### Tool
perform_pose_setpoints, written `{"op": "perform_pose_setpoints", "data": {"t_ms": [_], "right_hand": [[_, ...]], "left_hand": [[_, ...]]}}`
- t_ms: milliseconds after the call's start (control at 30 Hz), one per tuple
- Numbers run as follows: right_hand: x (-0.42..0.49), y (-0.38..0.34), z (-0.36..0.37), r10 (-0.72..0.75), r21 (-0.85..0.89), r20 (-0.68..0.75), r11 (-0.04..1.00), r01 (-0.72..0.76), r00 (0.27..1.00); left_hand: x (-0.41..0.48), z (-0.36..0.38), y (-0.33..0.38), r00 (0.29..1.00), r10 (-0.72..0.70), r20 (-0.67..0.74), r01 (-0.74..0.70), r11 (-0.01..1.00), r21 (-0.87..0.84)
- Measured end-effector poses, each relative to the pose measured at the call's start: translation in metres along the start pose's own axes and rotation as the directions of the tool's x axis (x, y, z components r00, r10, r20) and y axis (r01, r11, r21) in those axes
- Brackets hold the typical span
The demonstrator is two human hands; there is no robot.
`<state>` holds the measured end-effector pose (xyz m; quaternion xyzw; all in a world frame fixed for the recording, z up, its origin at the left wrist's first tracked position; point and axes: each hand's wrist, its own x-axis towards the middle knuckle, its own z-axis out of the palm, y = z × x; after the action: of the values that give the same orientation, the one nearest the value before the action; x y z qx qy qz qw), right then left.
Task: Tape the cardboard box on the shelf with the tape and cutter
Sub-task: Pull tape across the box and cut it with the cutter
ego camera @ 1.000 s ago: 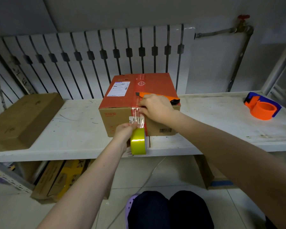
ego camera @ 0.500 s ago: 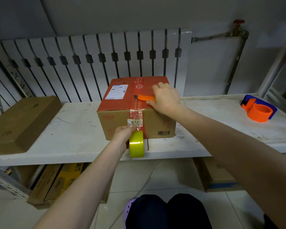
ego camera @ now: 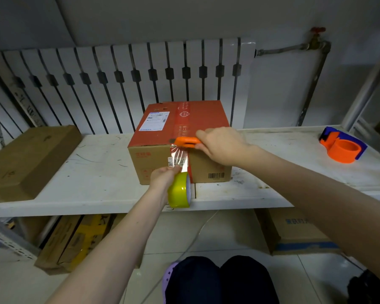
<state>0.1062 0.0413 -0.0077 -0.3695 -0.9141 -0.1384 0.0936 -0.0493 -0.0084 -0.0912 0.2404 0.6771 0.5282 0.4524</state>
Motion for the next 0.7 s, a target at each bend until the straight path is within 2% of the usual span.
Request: {"op": "perform_pose_setpoints", "data": {"t_ms": [167,333,700], "right_hand": [[-0.014,-0.003,0.003,-0.074,-0.206,0.086,0.974,0.091,0.994],[-0.018,-0.004,-0.003,-0.051,-0.289,0.114,0.954,0.082,0.992],[-0.009,-0.034,-0.017,0.001,-0.445,0.175,0.892,0.079,0.984]], "left_hand": [[-0.008,0.003,0.004,0.999,0.007,-0.034,-0.007,1.000,0.010],[-0.012,0.003,0.006,0.998,-0.015,-0.063,0.018,0.998,0.054],[-0.015,0.006,0.006,0.996,0.000,-0.086,0.002,1.000,0.021]]}}
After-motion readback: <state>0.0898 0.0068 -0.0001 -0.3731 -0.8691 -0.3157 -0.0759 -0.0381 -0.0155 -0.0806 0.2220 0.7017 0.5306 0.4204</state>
